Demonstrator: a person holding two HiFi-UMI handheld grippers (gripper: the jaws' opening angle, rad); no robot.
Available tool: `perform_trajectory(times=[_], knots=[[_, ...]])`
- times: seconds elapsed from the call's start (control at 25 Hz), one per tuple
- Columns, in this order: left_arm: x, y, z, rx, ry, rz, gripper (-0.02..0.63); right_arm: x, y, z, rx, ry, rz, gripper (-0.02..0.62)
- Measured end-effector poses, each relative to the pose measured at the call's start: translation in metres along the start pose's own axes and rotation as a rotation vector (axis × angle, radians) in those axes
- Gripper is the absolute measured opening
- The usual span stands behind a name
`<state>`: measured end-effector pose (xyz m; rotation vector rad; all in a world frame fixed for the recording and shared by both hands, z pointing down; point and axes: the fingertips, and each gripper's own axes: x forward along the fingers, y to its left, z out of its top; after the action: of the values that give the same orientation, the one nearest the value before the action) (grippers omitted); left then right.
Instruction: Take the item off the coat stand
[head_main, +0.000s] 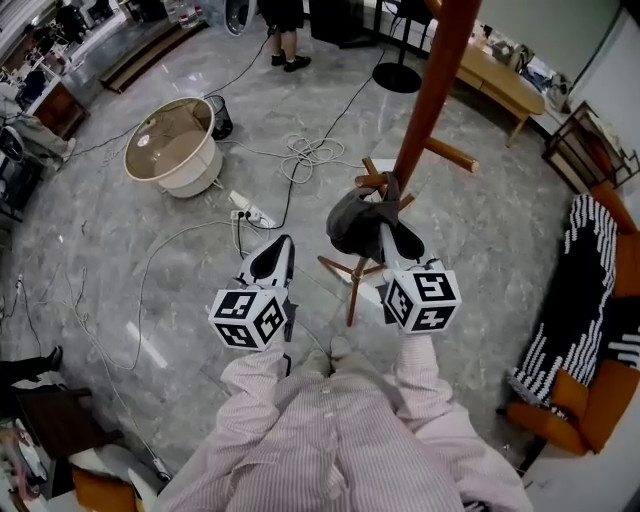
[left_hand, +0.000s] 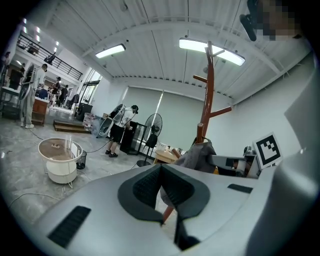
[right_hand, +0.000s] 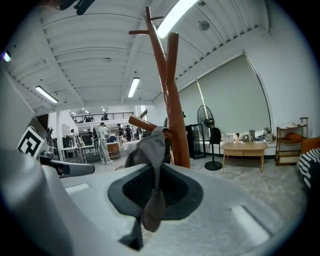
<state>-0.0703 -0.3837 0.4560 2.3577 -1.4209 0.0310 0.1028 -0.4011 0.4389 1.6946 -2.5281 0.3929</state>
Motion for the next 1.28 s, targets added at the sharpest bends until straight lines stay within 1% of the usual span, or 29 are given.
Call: perform_trajectory(times=[0.52, 0.76, 1.28], knots=[[-0.027, 0.010, 0.017, 0.006, -0.057, 0.017, 0.002, -0.004, 0.032, 0.026, -0.035, -0.055, 0.042, 0.028], [-0.037, 0.016, 0.024, 0.007, -0.075, 0.029, 0.002, -0.002, 0.049, 0.035, -0.056, -0.075, 0.075, 0.028], [-0.063, 0.035, 0.032, 0.006, -0.098, 0.058, 0.002, 0.002, 0.088, 0.035, -0.086, -0.081, 0.147, 0.028]])
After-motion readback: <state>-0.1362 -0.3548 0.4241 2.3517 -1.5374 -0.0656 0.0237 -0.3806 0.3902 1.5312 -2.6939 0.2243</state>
